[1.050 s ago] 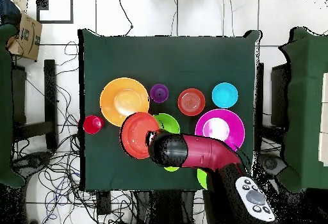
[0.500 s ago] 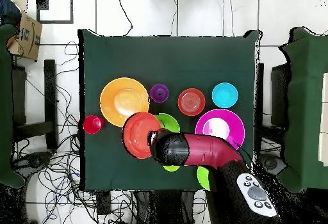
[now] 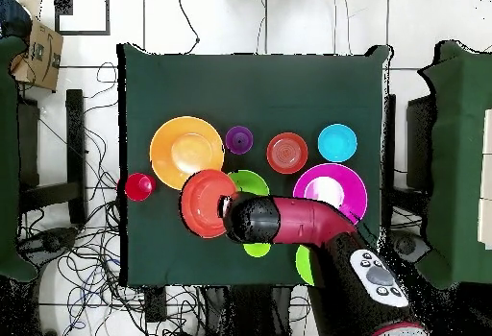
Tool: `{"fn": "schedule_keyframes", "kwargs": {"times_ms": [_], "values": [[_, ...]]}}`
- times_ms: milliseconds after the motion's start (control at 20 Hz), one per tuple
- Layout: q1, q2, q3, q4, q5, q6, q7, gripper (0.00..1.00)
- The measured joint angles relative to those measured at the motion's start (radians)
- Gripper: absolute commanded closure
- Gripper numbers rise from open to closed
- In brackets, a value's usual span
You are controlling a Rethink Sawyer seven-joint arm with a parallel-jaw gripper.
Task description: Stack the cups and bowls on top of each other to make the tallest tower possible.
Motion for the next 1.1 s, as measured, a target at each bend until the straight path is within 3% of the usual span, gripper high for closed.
{"fn": "schedule_keyframes", "kwargs": {"times_ms": [1100], "values": [[-0.026,0.018,0.041,-0.051,0.000,0.000,0.000,1.00]]}}
